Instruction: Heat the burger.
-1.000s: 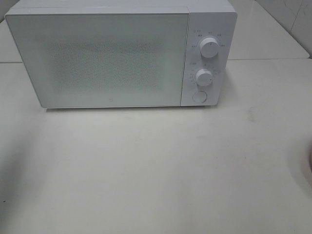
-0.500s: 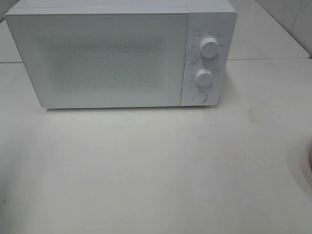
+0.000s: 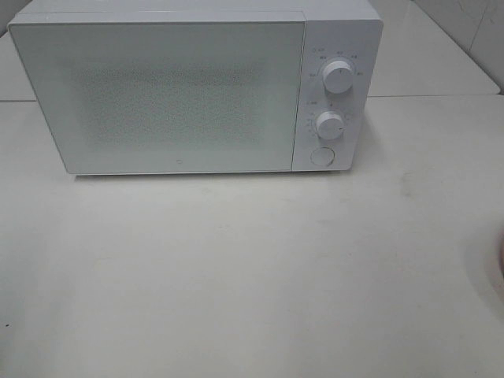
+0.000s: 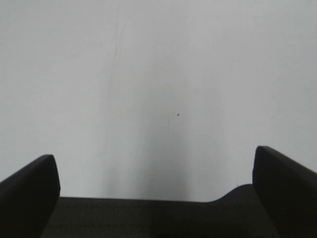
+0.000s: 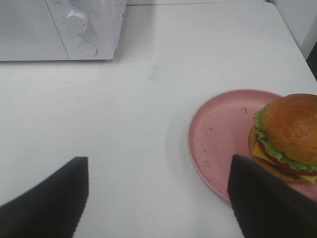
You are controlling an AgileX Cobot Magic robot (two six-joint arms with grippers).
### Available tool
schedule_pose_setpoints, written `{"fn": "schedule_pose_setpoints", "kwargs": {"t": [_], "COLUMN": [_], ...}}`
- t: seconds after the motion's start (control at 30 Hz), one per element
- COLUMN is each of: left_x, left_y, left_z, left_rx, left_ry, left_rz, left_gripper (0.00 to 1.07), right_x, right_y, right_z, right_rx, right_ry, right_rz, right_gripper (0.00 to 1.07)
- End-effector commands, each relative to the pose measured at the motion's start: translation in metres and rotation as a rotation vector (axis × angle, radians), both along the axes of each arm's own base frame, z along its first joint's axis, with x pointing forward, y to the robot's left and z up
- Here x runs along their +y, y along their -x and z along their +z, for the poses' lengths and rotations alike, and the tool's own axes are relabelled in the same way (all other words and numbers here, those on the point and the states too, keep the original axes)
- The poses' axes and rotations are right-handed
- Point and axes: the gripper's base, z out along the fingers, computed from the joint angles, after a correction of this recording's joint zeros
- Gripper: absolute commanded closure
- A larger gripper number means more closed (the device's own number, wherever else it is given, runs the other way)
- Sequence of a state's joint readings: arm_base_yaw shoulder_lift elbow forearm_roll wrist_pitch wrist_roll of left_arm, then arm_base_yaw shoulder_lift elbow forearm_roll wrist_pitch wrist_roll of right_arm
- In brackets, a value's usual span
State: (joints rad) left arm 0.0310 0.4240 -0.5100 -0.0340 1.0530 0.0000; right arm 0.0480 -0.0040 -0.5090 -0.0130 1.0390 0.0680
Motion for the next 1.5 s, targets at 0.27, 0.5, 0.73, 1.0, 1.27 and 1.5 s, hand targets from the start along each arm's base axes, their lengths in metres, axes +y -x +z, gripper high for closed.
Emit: {"fn": "schedule_pose_setpoints", "kwargs": {"t": [0.27,0.5,0.73,1.0,1.27,1.5], "left_x": [-0.008,-0.01,-0.01,-0.01,-0.01,-0.01], "left_y": [0.046,0.068,0.068,0.068,0.068,0.068], "left_z": [0.01,0.01,0.01,0.01,0.01,0.01], "left_rx": [-0.324,-0.462,-0.465,-0.462,-0.462,-0.462], "left_ry": [-0.028,-0.021,-0.02,-0.02,-0.02,-0.02], "left_rz": [-0.112,-0.116,-0.117,-0.118,-0.118,-0.118], "left_gripper": [0.09,0.09,0.09,0.09,0.09,0.09], "right_x": [0.0,0.0,0.0,0.0,0.0,0.0], "right_y": [0.004,0.004,0.002,0.002,0.002,0.002], "right_z": [-0.001,-0.001,-0.001,-0.001,-0.001,-0.001], "right_rx": [-0.027,-0.027,-0.017,-0.017,-0.017,-0.017], "right_ry": [0.009,0.009,0.01,0.01,0.01,0.01], "right_rz": [-0.002,-0.002,-0.002,-0.002,-0.002,-0.002], "right_gripper": [0.31,0.31,0.31,0.31,0.31,0.31]}}
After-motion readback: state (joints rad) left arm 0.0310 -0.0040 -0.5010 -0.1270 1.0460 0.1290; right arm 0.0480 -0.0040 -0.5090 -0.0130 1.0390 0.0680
